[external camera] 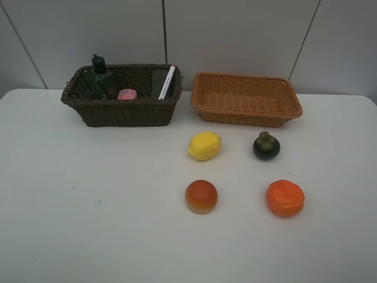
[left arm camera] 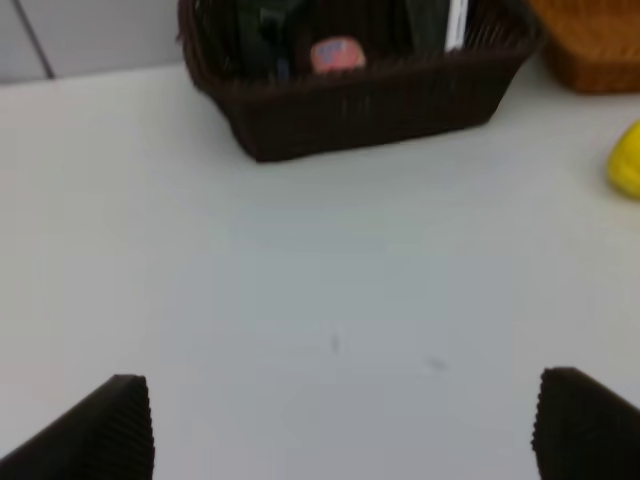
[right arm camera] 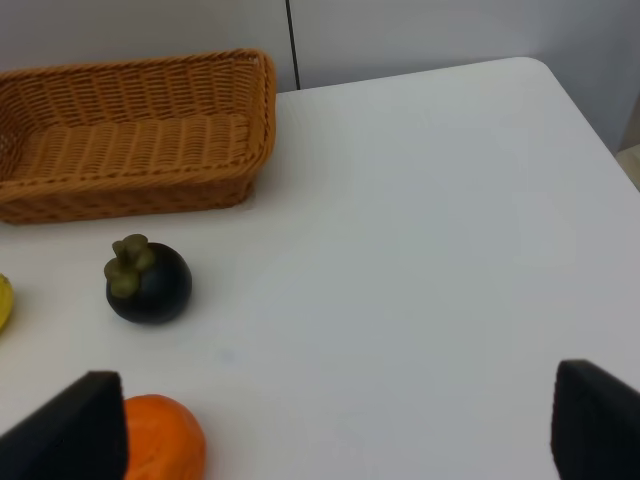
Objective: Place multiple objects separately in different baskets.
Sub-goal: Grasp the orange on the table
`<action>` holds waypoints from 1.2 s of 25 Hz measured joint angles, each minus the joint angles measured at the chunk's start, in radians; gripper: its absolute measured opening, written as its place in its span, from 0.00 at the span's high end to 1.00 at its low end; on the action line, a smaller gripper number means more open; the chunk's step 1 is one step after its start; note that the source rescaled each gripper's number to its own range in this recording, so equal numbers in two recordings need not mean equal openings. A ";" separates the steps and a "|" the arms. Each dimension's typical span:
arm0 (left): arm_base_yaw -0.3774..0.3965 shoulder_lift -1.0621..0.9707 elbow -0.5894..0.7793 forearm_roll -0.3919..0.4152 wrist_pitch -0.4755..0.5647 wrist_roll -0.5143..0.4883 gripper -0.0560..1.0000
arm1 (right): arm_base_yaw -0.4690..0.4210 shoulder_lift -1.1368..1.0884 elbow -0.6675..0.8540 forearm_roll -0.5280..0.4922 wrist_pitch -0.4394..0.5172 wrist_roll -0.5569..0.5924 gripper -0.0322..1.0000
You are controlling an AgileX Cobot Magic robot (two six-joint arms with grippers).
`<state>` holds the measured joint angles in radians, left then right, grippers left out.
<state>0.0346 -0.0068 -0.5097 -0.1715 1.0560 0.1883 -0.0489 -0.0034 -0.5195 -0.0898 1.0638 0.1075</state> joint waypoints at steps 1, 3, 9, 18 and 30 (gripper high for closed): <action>0.000 0.000 0.001 0.023 0.003 -0.030 0.00 | 0.000 0.000 0.000 0.000 0.000 0.000 0.00; 0.000 0.000 0.001 0.073 0.004 -0.098 0.00 | 0.000 0.000 0.000 0.000 0.000 0.000 0.00; -0.003 0.000 0.001 0.118 0.005 -0.156 0.00 | 0.000 0.000 0.000 0.000 0.000 0.000 0.00; -0.003 0.000 0.001 0.108 0.008 -0.150 0.00 | 0.000 0.000 0.000 0.000 0.000 0.000 0.00; -0.055 0.000 0.001 0.107 0.008 -0.150 0.00 | 0.000 0.000 0.000 0.000 0.000 0.000 0.00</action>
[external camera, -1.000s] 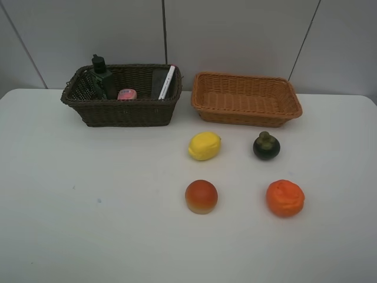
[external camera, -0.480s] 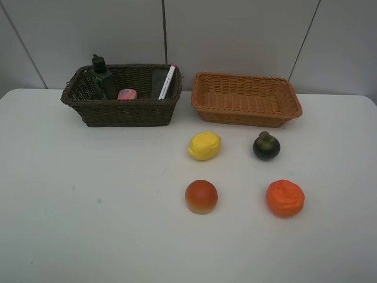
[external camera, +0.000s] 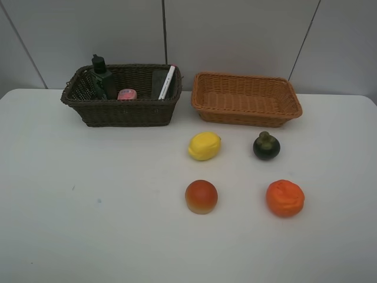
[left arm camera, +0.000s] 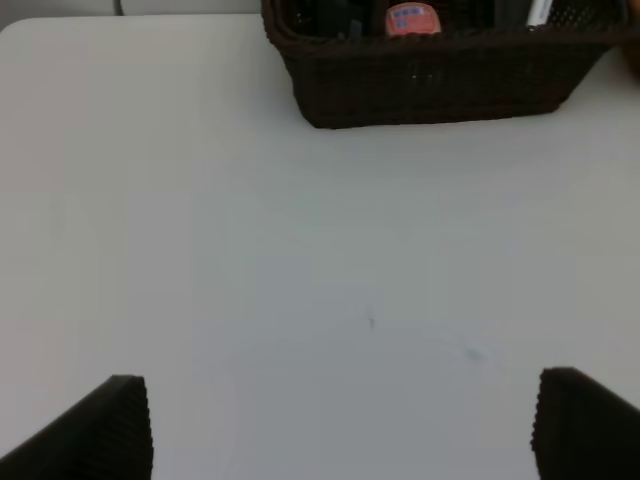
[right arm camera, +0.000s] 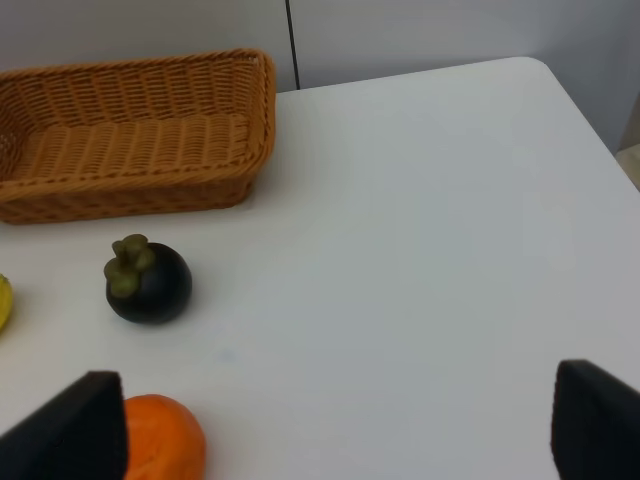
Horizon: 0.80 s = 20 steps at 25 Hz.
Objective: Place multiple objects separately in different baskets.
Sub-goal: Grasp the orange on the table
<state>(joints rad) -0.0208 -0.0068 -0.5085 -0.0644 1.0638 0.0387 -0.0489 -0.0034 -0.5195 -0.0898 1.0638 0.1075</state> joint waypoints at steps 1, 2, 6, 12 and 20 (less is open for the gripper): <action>-0.005 0.000 0.000 0.000 0.000 0.000 0.00 | 0.000 0.000 0.000 0.000 0.000 0.000 0.00; -0.006 0.000 0.000 0.000 0.000 0.000 0.00 | 0.000 0.000 0.000 0.000 0.000 0.000 0.00; -0.006 0.000 0.000 0.000 0.000 0.000 0.00 | 0.000 0.000 0.000 0.000 0.000 0.000 0.00; -0.006 0.000 0.000 0.000 0.000 0.000 0.00 | 0.000 0.029 -0.004 -0.024 -0.001 0.000 0.00; -0.006 0.000 0.000 0.000 0.000 0.000 0.00 | 0.000 0.526 -0.102 -0.094 -0.091 0.097 0.00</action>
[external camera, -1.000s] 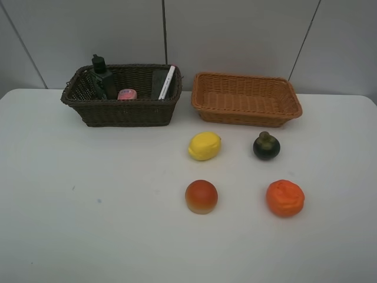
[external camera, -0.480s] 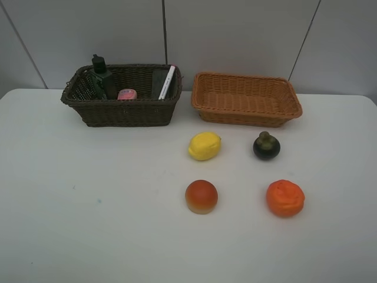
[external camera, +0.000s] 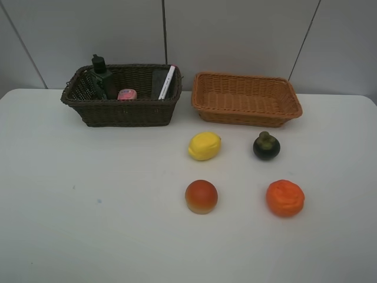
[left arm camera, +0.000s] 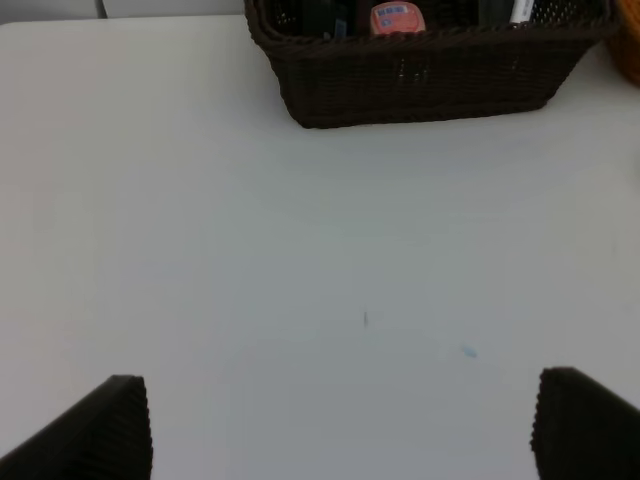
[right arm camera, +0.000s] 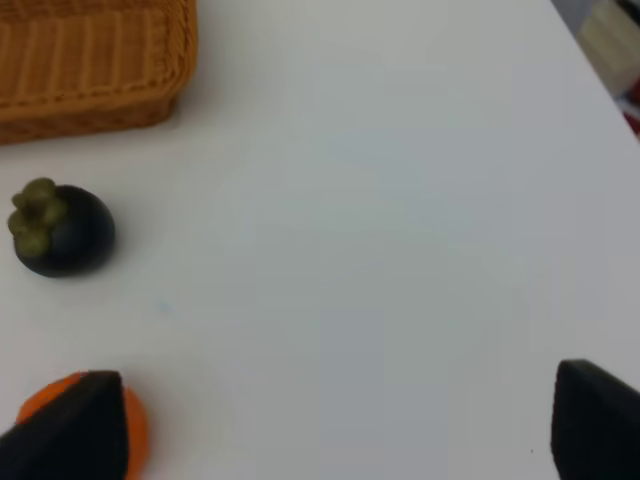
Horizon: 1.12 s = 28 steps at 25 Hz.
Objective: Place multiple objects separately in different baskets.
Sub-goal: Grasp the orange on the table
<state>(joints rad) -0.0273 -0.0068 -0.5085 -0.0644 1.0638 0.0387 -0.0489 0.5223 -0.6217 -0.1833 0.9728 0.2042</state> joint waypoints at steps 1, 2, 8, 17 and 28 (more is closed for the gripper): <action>0.000 0.000 0.000 0.000 0.000 0.000 0.00 | 0.000 0.073 -0.018 -0.007 -0.003 0.006 0.00; 0.000 0.000 0.000 0.000 0.000 0.000 0.00 | 0.000 0.160 -0.042 -0.015 -0.004 0.008 0.00; 0.000 0.000 0.000 0.000 0.000 0.000 0.00 | 0.000 0.584 -0.205 0.006 0.045 0.015 0.00; 0.000 0.000 0.000 0.000 0.000 0.000 0.00 | 0.116 0.898 -0.257 0.183 0.106 -0.034 0.00; 0.000 0.000 0.000 0.000 0.000 0.000 0.00 | 0.416 1.131 -0.258 0.194 -0.024 -0.022 0.00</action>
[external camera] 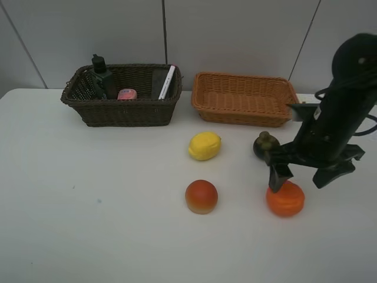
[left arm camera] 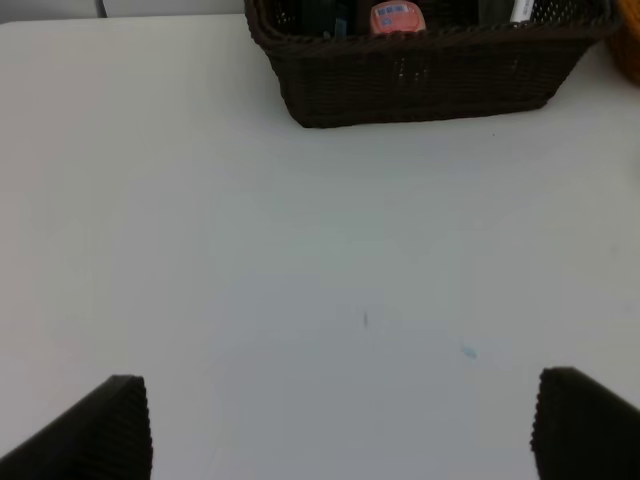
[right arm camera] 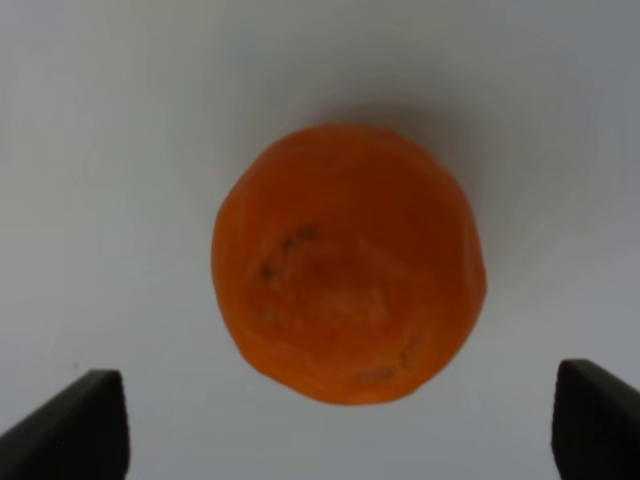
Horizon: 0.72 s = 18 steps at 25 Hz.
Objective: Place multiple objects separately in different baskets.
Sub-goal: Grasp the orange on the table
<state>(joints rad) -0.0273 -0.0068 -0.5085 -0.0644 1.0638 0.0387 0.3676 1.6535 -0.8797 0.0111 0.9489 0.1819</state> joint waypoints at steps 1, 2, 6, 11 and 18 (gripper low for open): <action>0.000 0.000 0.000 0.000 0.000 0.000 0.00 | 0.001 0.016 0.000 0.000 -0.011 0.000 0.00; 0.000 0.000 0.000 0.000 0.000 0.000 0.00 | 0.001 0.034 0.000 0.000 -0.021 0.000 0.00; 0.000 0.000 0.000 0.000 0.000 0.000 0.00 | 0.001 0.066 0.000 0.009 -0.058 -0.001 0.00; 0.000 0.000 0.000 0.000 0.000 0.000 0.00 | 0.001 0.075 0.000 0.025 -0.084 -0.001 0.00; 0.000 0.000 0.000 0.000 0.000 0.000 0.00 | 0.001 0.177 -0.001 0.026 -0.092 -0.001 0.00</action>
<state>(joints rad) -0.0273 -0.0068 -0.5085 -0.0644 1.0638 0.0387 0.3685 1.8306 -0.8805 0.0371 0.8566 0.1810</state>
